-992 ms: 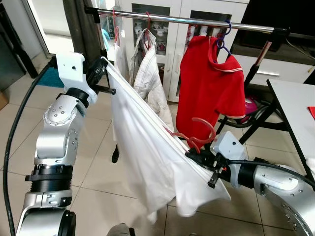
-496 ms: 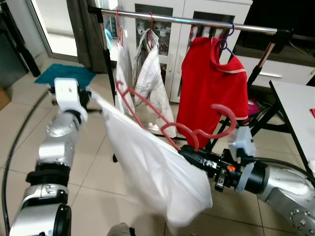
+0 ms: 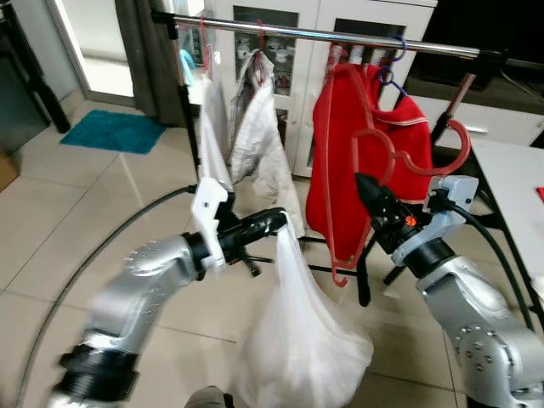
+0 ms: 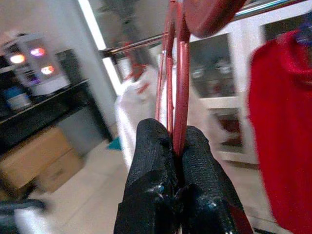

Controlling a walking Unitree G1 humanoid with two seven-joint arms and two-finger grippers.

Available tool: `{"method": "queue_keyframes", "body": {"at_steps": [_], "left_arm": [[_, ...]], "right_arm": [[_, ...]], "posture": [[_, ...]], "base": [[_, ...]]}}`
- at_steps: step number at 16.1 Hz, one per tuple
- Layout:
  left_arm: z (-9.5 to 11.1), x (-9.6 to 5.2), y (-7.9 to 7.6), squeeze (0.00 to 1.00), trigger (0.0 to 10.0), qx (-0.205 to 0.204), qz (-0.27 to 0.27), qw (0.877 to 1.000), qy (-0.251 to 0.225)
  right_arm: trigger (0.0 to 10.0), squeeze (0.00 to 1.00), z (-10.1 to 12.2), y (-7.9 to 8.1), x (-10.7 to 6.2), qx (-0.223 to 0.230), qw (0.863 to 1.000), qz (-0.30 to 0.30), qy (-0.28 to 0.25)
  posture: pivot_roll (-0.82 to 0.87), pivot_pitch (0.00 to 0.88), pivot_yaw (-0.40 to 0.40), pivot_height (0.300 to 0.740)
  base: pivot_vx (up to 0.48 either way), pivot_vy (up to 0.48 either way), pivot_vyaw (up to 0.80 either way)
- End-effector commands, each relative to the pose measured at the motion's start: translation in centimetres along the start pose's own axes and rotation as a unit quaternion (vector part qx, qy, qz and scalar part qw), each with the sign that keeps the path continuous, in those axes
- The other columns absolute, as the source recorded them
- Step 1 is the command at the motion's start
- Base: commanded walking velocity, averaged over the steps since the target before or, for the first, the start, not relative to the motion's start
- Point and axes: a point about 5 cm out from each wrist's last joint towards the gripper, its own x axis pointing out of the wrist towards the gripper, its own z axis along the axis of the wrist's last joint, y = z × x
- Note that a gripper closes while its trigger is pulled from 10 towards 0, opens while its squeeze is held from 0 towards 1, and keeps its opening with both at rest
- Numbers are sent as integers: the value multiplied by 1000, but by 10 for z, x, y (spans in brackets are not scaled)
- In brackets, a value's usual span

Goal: Hang hanger

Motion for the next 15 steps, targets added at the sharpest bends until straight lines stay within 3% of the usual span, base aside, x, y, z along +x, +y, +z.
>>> {"method": "queue_keyframes", "body": {"at_steps": [1,2,4,5,6,9,10,11,12,13,15], "left_arm": [[13,-2,-8,0,0,5,-21,999,-23],[14,-3,-7,0,0,6,-18,1000,-25],[13,-13,1,0,0,8,45,999,-22],[10,-20,13,0,3373,27,143,989,-10],[9,-25,20,0,10000,41,210,977,-7],[3,-30,27,0,10000,49,314,948,14],[2,-31,26,0,10000,51,325,944,13],[3,-34,26,0,10000,49,365,930,0],[3,-34,26,0,10000,43,369,928,-10],[3,-35,26,0,10000,34,370,928,-16],[7,-38,30,0,10000,66,421,904,-41]], "right_arm": [[0,0,5,-8,3,-7,999,-37,-20],[0,0,5,-10,4,-6,999,-48,-24],[0,0,2,-14,6,-10,997,-79,-12],[10000,0,-4,-15,4,-32,996,-82,14],[10000,0,-9,-13,0,-43,995,-79,32],[10000,0,-25,-12,-12,-67,990,-99,70],[10000,0,-26,-12,-13,-66,990,-103,69],[10000,0,-24,-7,-17,-34,989,-140,42],[10000,0,-24,-6,-18,-17,988,-151,35],[10000,0,-26,-2,-18,15,991,-126,41],[10000,0,-28,-2,-14,15,991,-127,30]], "posture": [[-29,17,1,740],[-29,17,1,740],[-16,10,5,740],[-14,4,12,740],[-11,10,9,740],[-9,12,1,740],[-9,12,1,740],[-6,25,-3,740],[-6,25,-3,740],[6,27,-1,740],[34,21,-1,740]], "base": [[0,0,0],[0,0,0],[0,0,0],[0,0,0],[0,0,0],[0,0,-267],[0,0,0],[0,0,0],[0,0,-800],[0,0,-800],[0,0,-800]]}}
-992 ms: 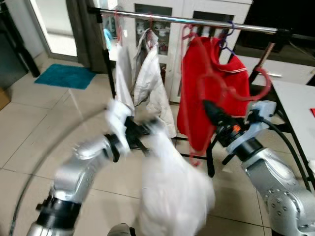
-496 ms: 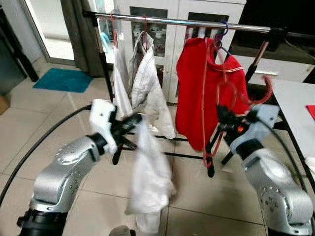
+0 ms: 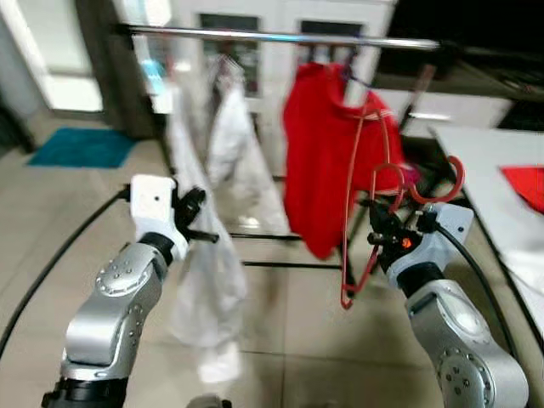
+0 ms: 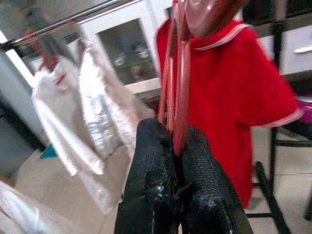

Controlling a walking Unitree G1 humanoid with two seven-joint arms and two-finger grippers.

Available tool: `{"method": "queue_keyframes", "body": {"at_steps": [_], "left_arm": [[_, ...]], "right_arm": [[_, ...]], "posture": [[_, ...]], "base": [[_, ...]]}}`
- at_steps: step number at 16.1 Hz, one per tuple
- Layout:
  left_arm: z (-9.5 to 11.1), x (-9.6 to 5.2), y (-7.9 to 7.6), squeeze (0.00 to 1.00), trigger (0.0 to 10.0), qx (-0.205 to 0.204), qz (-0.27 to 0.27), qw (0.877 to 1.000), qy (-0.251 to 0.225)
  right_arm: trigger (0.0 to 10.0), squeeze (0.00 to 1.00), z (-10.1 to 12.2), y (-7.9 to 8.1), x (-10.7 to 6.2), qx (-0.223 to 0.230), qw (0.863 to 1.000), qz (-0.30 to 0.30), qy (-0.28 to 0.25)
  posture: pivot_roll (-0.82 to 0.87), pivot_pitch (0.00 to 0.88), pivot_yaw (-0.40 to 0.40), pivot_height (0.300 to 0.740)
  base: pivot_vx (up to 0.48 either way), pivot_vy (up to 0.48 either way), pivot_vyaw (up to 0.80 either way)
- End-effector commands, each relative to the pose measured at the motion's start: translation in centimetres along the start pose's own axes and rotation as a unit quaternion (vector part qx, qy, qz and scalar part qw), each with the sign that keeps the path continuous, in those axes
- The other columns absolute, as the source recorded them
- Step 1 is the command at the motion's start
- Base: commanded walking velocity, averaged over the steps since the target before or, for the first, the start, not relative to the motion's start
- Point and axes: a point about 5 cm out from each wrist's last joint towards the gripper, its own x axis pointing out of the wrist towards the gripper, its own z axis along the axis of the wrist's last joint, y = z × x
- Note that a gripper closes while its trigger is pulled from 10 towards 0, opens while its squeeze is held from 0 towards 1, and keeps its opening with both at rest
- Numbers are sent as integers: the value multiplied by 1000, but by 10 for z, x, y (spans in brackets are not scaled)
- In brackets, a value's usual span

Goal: Hang hanger

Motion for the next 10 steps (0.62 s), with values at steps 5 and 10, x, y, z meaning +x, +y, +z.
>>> {"method": "queue_keyframes", "body": {"at_steps": [5,10], "left_arm": [[4,-3,-4,0,10000,16,-16,999,25],[1,-6,-12,0,10000,21,-39,999,27]], "right_arm": [[10000,0,1,-7,4,-16,999,-46,0],[10000,0,1,-10,4,-31,997,-66,-24]], "posture": [[36,22,-7,740],[38,29,-16,740]], "base": [[0,0,-793],[0,0,-796]]}}
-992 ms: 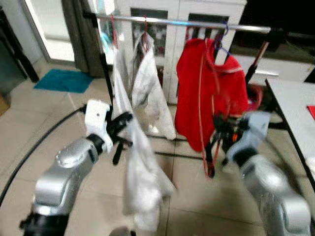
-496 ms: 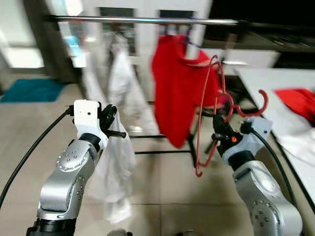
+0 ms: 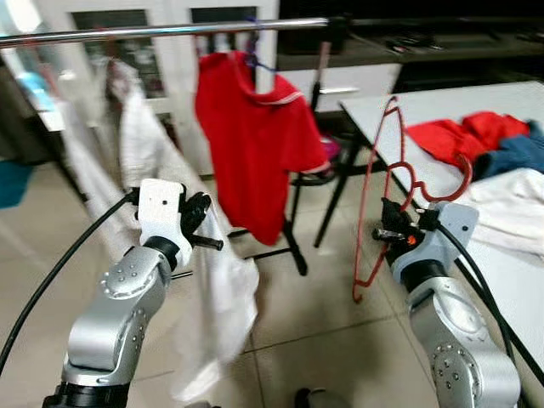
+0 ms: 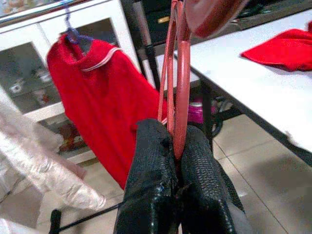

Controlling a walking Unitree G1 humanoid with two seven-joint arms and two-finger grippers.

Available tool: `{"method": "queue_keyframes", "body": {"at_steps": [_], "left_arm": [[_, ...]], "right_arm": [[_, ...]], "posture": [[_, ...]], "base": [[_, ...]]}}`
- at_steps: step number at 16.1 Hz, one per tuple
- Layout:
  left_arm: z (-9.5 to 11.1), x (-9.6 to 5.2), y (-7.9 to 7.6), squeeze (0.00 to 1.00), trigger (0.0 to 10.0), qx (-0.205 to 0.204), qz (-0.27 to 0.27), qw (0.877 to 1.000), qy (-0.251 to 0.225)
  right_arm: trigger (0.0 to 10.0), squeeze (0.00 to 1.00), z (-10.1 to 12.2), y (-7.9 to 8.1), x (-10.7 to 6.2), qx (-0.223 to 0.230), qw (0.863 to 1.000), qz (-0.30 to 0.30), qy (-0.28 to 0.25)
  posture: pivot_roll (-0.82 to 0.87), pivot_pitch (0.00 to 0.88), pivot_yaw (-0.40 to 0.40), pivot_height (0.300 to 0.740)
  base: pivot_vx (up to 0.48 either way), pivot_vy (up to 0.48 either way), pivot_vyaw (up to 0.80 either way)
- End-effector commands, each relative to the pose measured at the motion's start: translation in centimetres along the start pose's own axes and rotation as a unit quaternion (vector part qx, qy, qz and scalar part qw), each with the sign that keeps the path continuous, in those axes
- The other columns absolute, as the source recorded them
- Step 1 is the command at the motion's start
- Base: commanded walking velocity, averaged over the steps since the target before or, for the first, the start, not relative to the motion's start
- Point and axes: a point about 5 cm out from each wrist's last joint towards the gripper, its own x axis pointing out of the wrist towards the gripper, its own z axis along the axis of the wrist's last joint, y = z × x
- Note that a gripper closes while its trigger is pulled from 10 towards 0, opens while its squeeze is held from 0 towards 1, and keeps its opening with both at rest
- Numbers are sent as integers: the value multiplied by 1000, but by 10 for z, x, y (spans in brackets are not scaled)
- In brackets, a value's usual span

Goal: Hang hanger

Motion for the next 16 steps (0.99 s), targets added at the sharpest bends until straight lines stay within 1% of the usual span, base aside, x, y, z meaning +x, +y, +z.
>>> {"method": "queue_keyframes", "body": {"at_steps": [1,3,5,6,7,8,9,10,11,12,13,14,15,16], "left_arm": [[7,-2,-3,0,10000,9,-5,1000,-14],[6,-2,-4,0,10000,7,-7,1000,-9],[4,-2,-7,0,10000,6,-16,1000,-3],[3,-1,-8,0,10000,10,-19,1000,-1],[2,-1,-10,0,10000,15,-21,1000,-2],[3,-1,-11,0,10000,15,-22,1000,-6],[3,-1,-11,0,10000,16,-23,1000,-7],[3,-1,-11,0,10000,16,-25,1000,-7],[2,-1,-11,0,10000,15,-25,1000,-7],[2,-2,-14,0,10000,-9,-49,999,-8],[3,-2,-15,0,10000,-13,-52,999,-9],[5,0,-11,0,10000,3,-19,999,-35],[5,1,-10,0,10000,18,-11,999,-49],[3,1,-8,0,10000,25,4,999,-41]], "right_arm": [[10000,0,0,-3,0,6,1000,-12,-2],[10000,0,-1,-3,-1,3,1000,-8,2],[10000,0,1,-2,-4,28,1000,5,-3],[10000,0,2,-3,-5,26,1000,2,-7],[10000,0,2,-8,-5,3,999,-26,-24],[10000,0,0,-8,-6,7,1000,-21,-14],[10000,0,-2,-4,-6,20,1000,8,5],[10000,0,-2,-2,-7,20,1000,19,7],[10000,0,-3,-3,-7,18,1000,16,9],[10000,0,-6,-3,-8,-1,999,19,26],[10000,0,-7,-4,-8,-11,999,18,29],[10000,0,-11,-4,-9,-10,999,24,42],[10000,0,-12,-5,-10,-11,999,14,40],[10000,0,-10,-5,-9,-7,999,15,34]], "posture": [[36,30,-15,740],[26,32,-13,740],[17,37,-13,740],[17,37,-13,740],[14,36,-14,740],[14,35,-14,740],[14,35,-14,740],[14,35,-14,740],[13,28,-15,740],[15,26,-16,740],[15,26,-16,740],[17,17,-17,740],[16,14,-18,740],[15,11,-18,740]], "base": [[0,0,-800],[0,0,-800],[0,0,-800],[0,0,-800],[0,0,-800],[0,0,-800],[0,0,-800],[0,0,-800],[0,0,-800],[0,0,-800],[0,0,-800],[0,0,-800],[0,0,-800],[0,0,-800]]}}
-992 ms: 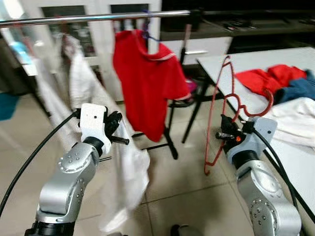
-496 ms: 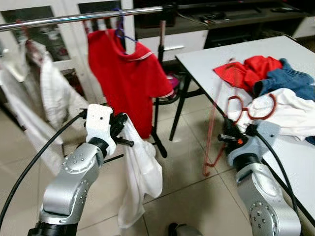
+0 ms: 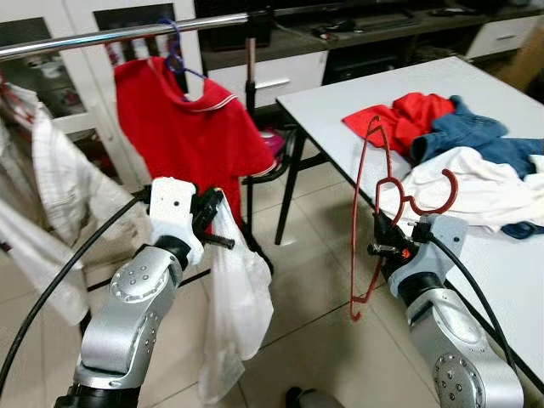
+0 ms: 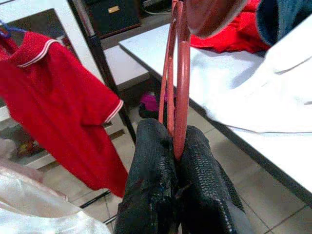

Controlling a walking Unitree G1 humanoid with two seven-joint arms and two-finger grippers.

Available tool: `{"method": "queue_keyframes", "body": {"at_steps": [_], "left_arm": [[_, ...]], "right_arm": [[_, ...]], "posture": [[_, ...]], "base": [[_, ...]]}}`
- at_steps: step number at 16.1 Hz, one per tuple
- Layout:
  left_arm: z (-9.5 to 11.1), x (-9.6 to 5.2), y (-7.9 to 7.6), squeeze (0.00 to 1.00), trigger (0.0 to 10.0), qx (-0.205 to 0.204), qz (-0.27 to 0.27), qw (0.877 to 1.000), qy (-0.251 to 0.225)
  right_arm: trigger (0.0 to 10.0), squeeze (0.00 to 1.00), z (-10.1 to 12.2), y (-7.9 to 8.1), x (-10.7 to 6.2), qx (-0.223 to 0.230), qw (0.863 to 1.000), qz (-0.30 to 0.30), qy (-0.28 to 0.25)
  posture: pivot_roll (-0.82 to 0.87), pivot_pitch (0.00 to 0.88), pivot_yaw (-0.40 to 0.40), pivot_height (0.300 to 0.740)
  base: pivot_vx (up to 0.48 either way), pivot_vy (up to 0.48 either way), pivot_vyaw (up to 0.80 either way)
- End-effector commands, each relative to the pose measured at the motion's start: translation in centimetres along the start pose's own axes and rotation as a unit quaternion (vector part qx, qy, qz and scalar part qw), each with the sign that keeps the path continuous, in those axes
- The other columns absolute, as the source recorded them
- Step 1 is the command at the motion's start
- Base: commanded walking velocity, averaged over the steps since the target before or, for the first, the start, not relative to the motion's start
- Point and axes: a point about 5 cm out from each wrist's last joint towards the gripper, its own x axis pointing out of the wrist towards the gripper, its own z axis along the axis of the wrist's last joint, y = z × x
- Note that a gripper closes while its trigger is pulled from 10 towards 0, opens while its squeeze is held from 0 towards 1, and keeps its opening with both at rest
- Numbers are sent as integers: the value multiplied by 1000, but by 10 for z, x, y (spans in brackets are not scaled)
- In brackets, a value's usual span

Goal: Hang hanger

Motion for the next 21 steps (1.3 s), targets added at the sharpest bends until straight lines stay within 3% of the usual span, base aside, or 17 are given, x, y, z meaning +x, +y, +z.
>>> {"method": "queue_keyframes", "body": {"at_steps": [1,4,8,13,16,21], "left_arm": [[-6,0,4,0,10000,3,23,999,32],[-3,1,-3,0,10000,0,-41,999,33],[-1,2,-1,0,10000,20,-31,999,25],[0,2,2,0,10000,24,-28,999,24],[0,2,1,0,10000,27,-28,999,24],[2,2,0,0,10000,24,-32,999,17]], "right_arm": [[10000,0,5,0,-2,1,1000,-8,-14],[10000,0,4,0,0,-10,1000,-5,0],[10000,0,9,10,1,1,1000,29,-9],[10000,0,7,12,2,-7,999,32,8],[10000,0,8,11,2,17,1000,22,3],[10000,0,7,11,1,0,1000,19,11]], "posture": [[14,7,-18,740],[14,1,-14,740],[18,0,-14,740],[22,9,-19,740],[23,17,-19,740],[16,26,-23,740]], "base": [[0,0,-800],[0,0,-800],[0,0,-800],[0,0,-790],[0,0,-788],[0,0,-788]]}}
